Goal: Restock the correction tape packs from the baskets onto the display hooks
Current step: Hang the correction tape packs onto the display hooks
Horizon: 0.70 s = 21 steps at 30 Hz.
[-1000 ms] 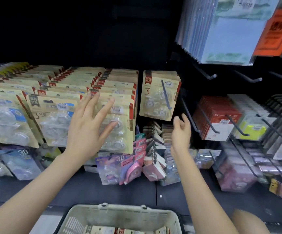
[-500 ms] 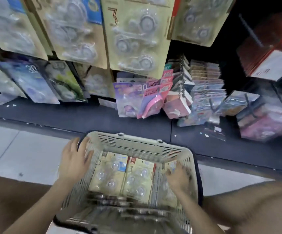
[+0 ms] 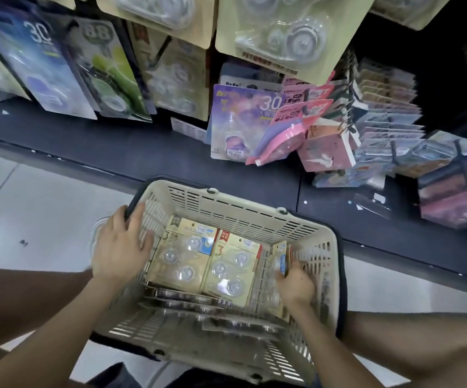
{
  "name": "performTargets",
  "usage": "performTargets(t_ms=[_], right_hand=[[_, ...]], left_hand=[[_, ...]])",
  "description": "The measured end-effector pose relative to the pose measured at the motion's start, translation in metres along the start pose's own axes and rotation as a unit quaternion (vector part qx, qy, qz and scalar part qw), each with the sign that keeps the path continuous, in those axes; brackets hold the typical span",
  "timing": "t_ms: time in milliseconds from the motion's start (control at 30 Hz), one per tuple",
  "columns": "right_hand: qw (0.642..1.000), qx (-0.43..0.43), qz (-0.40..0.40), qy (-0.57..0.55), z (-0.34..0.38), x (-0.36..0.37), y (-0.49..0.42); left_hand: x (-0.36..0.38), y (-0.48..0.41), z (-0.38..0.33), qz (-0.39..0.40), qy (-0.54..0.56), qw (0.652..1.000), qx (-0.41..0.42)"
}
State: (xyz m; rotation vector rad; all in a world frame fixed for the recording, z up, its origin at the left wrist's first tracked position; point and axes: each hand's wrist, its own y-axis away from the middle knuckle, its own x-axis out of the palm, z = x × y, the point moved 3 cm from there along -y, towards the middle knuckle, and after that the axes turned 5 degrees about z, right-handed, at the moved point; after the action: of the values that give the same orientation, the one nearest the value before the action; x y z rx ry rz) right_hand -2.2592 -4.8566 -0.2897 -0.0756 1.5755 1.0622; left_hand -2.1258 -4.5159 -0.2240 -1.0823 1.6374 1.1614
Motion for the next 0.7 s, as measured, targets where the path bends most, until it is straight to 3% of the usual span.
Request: performTargets(t_ms=[133, 233, 367, 467, 600, 700], right_hand=[[0.993, 0.017, 0.054, -0.103, -0.002, 0.006, -0.007], [0.988, -0.022, 0.073, -0.136, -0.003, 0.002, -0.011], [0.966, -0.039, 0.154, -0.205, -0.006, -0.013, -0.011], [0.97, -0.069, 0.157, -0.174, -0.001, -0.044, -0.007], [0.984, -0.136, 0.064, -0.097, 0.016, -0.093, 0.008], [0.938, -0.194, 0.119, -0.262, 0.039, -0.112, 0.029]], left_hand=[[-0.002, -0.001, -0.001, -0.005, 0.003, 1.0, 0.008], [-0.003, 0.001, -0.002, -0.001, 0.01, 1.0, 0.007], [-0.002, 0.002, -0.001, 0.011, 0.024, 1.0, 0.006], [-0.001, 0.001, 0.0, -0.009, 0.042, 0.999, 0.002], [-0.013, 0.005, -0.021, -0.058, 0.069, 0.995, 0.038], [-0.029, 0.018, -0.049, -0.001, 0.2, 0.98, 0.018]])
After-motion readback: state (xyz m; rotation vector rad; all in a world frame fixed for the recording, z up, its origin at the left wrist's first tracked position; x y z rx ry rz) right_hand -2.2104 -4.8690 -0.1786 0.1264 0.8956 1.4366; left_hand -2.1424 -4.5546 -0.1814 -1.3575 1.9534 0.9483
